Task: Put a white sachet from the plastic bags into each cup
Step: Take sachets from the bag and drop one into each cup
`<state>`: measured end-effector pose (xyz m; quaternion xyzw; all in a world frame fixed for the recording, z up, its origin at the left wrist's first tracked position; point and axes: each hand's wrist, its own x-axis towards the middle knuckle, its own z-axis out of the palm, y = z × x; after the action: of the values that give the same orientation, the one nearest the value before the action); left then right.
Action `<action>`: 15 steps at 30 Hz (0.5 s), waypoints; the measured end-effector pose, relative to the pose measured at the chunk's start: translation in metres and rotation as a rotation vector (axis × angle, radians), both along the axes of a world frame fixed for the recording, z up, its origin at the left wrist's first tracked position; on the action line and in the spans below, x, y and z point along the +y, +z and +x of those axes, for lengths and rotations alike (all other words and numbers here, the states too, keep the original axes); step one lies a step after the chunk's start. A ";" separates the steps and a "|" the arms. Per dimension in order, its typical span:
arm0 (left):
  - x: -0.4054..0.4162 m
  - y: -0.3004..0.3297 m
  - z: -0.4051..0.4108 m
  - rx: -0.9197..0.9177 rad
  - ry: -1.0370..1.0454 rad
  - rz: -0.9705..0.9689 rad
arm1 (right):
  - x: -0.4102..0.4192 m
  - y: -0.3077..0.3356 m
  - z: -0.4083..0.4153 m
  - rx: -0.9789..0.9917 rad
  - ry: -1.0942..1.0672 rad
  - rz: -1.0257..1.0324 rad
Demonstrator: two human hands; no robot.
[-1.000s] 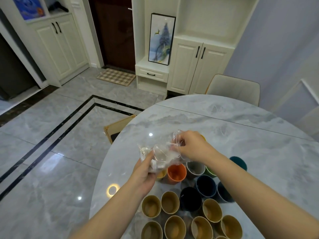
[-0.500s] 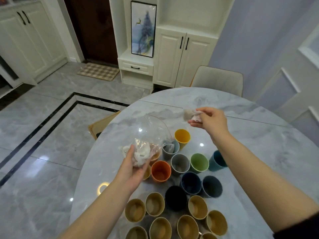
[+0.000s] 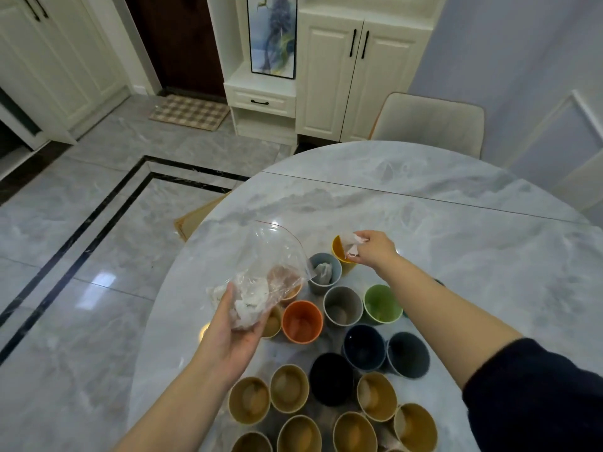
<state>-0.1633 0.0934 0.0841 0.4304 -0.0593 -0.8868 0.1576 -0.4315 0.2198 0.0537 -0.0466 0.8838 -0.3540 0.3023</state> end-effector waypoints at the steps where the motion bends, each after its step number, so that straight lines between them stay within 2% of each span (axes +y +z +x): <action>1: 0.000 -0.001 0.002 0.002 -0.001 0.001 | -0.001 -0.006 0.000 -0.020 0.001 -0.003; 3: 0.000 -0.001 0.005 0.000 0.007 0.003 | -0.002 -0.016 0.001 -0.034 0.006 0.001; 6: 0.000 0.002 0.010 -0.005 0.031 -0.014 | -0.002 -0.006 0.007 0.053 -0.038 -0.053; 10: 0.001 0.007 0.014 -0.035 0.054 -0.037 | -0.008 0.064 0.023 0.102 -0.220 -0.388; 12: 0.002 0.011 0.015 -0.035 0.047 -0.038 | -0.013 0.112 0.042 0.078 -0.095 -0.470; 15: 0.004 0.018 0.016 -0.005 0.011 -0.064 | -0.017 0.172 0.084 0.018 0.263 -0.440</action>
<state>-0.1476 0.0971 0.1022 0.4278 -0.0857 -0.8824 0.1763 -0.3473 0.2026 0.2253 -0.2289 0.7744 -0.4952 0.3203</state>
